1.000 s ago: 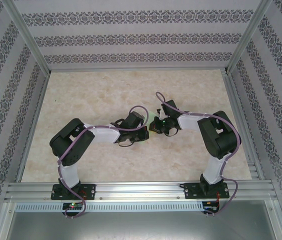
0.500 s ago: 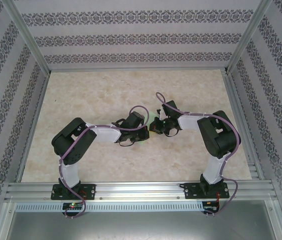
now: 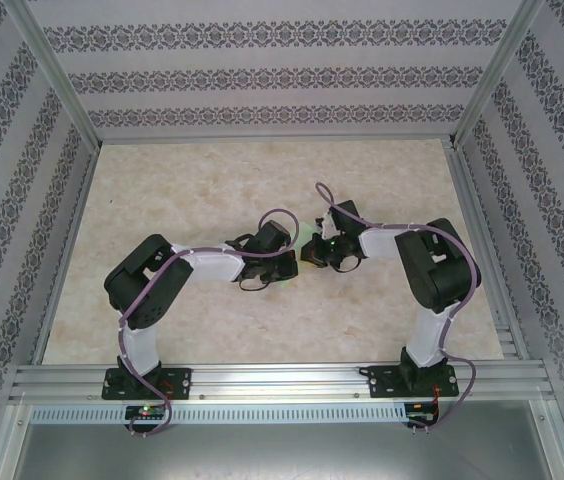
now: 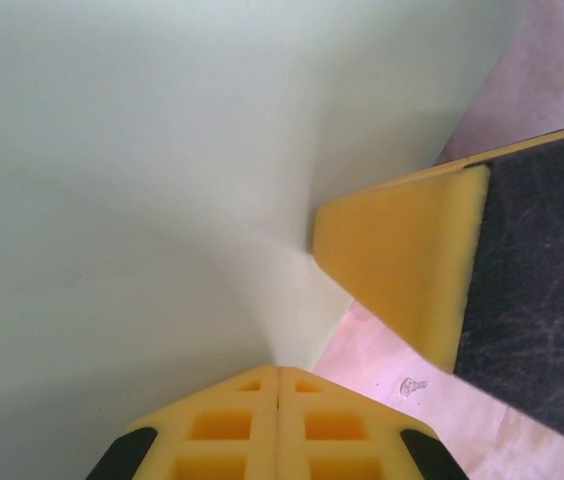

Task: Fold a paper plane with a square sheet of paper (pick it up from the middle)
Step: First fold in half a square sheet of paper at the center of the table.

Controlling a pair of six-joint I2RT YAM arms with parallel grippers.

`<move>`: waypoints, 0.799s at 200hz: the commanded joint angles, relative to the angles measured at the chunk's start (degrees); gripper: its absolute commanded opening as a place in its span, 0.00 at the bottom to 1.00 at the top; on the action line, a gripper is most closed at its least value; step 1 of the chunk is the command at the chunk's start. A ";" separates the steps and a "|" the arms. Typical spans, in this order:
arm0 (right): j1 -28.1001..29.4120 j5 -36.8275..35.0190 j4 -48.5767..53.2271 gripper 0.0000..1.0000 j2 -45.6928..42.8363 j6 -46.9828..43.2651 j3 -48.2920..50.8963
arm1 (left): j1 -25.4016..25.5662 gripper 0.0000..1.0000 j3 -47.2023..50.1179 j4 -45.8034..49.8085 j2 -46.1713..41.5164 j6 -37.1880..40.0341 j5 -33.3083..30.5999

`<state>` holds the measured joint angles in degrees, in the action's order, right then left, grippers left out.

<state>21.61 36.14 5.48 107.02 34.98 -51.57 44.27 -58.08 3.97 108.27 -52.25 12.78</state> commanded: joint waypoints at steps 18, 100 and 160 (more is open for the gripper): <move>-4.98 -7.60 -1.00 0.00 2.46 -0.88 -0.69 | -0.19 0.00 1.61 9.70 1.81 -1.36 -1.55; -10.37 -9.07 -1.86 0.00 5.80 0.83 -3.41 | -0.24 0.00 2.88 9.13 1.85 -1.74 -1.03; -12.06 -9.66 -0.61 0.00 6.85 1.50 -6.62 | -0.24 0.00 3.24 9.44 2.18 -1.98 -1.15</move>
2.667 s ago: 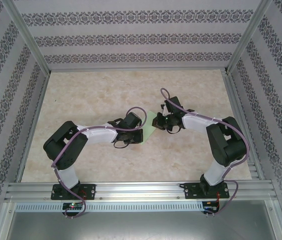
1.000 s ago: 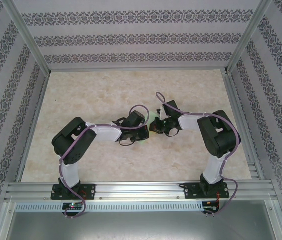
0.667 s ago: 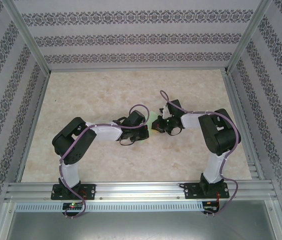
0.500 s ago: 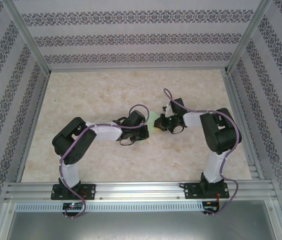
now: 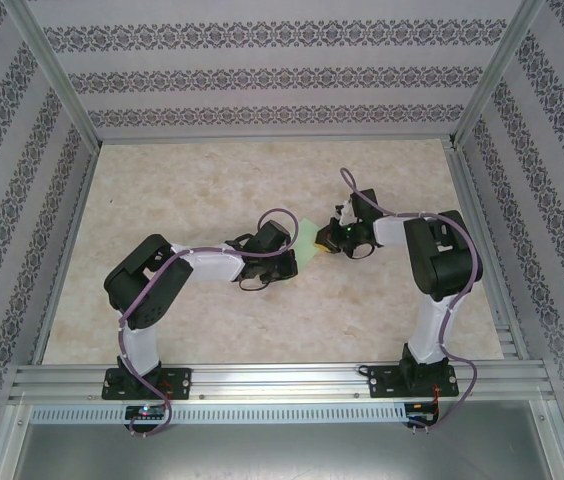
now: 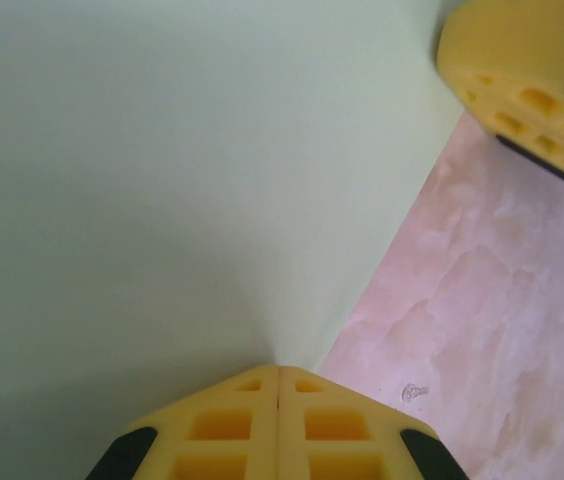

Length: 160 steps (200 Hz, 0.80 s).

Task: Fold a paper plane with a square sheet of paper (pick it up from the middle)
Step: First fold in half a square sheet of paper at the center of the table.

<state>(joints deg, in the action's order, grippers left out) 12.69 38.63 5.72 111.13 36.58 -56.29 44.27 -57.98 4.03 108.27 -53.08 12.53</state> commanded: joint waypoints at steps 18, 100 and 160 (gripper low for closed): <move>-3.29 -12.14 -0.44 0.00 3.58 -0.01 -2.94 | -0.24 0.00 3.29 9.50 2.25 -1.41 -0.94; -6.05 -13.11 -0.58 0.00 6.11 2.24 -6.13 | -0.24 0.00 3.62 9.18 2.35 -1.25 -0.71; -7.77 -13.37 -1.20 0.00 7.06 3.06 -7.66 | -0.24 0.00 3.17 9.15 2.71 -0.84 -0.27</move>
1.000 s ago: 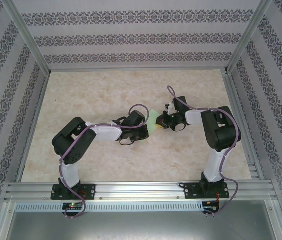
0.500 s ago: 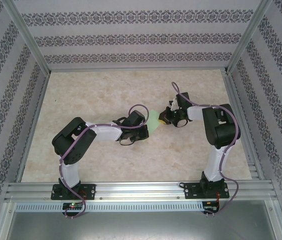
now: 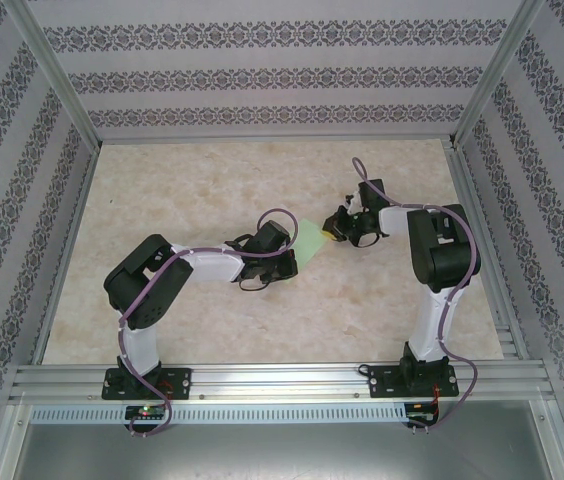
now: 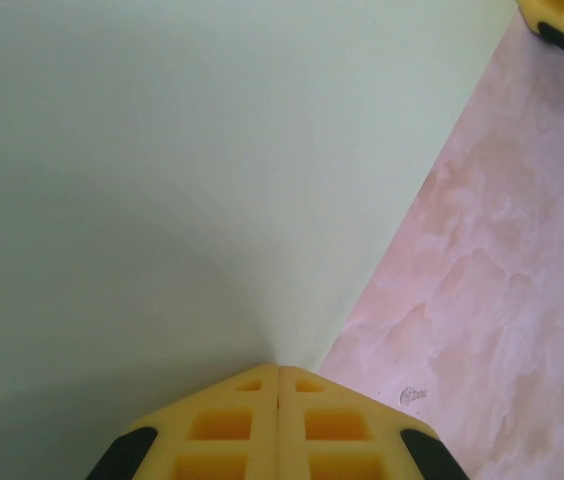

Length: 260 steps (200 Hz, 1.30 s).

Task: Fold a paper plane with a square sheet of paper (pick it up from the middle)
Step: First fold in half a square sheet of paper at the center of the table.

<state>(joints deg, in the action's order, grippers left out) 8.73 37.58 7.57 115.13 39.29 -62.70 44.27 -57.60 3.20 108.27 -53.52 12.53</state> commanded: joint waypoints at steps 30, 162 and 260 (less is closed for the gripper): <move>-3.99 -11.23 -3.32 0.00 2.11 -0.15 -2.00 | -0.24 0.00 2.31 9.96 3.02 -0.18 -0.03; 6.31 -2.28 -7.18 0.00 -8.08 -2.16 9.69 | -0.26 0.00 0.36 10.24 3.27 0.78 0.30; 7.90 -6.35 2.98 0.00 -3.27 -7.29 6.76 | -1.79 0.01 -2.62 -1.50 -0.05 7.83 9.12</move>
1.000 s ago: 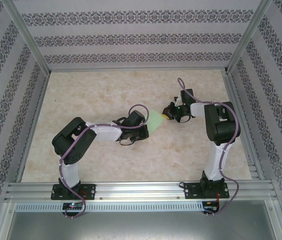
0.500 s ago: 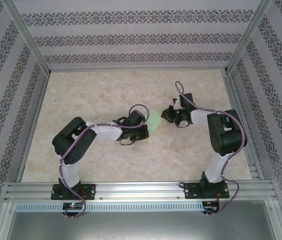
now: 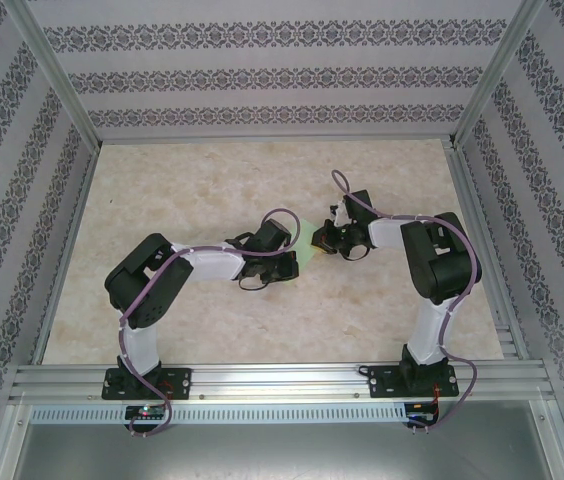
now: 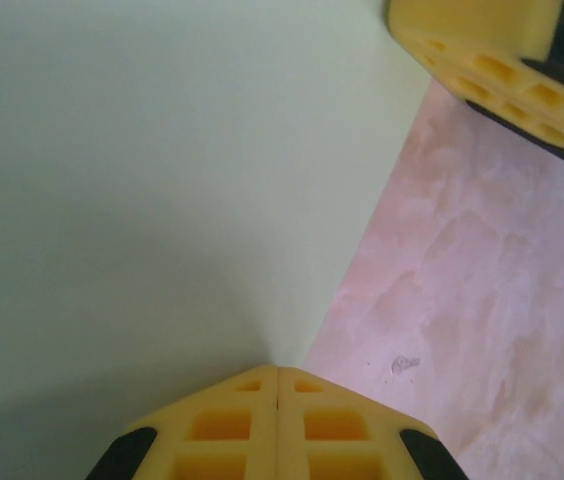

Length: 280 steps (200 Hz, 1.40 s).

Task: Fold a paper plane with a square sheet of paper (pick it up from the middle)
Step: First fold in half a square sheet of paper at the center of the table.

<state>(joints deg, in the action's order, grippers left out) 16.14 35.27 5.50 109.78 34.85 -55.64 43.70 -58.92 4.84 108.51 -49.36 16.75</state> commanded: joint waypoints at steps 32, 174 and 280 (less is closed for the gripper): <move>0.51 -3.89 5.31 0.00 2.65 -3.00 -0.53 | -1.64 0.02 -3.91 -4.87 2.32 6.39 4.77; 0.91 -5.80 8.87 0.00 4.51 -4.11 -1.64 | -2.31 0.02 -0.25 -4.81 5.44 10.21 7.19; 0.96 -8.75 12.25 0.00 7.03 -4.46 -3.73 | -2.26 0.02 13.07 -9.93 0.37 7.06 9.82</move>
<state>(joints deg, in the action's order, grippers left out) 16.51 35.40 13.04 111.98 31.57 -60.47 41.63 -50.15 -13.19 108.97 -41.65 25.06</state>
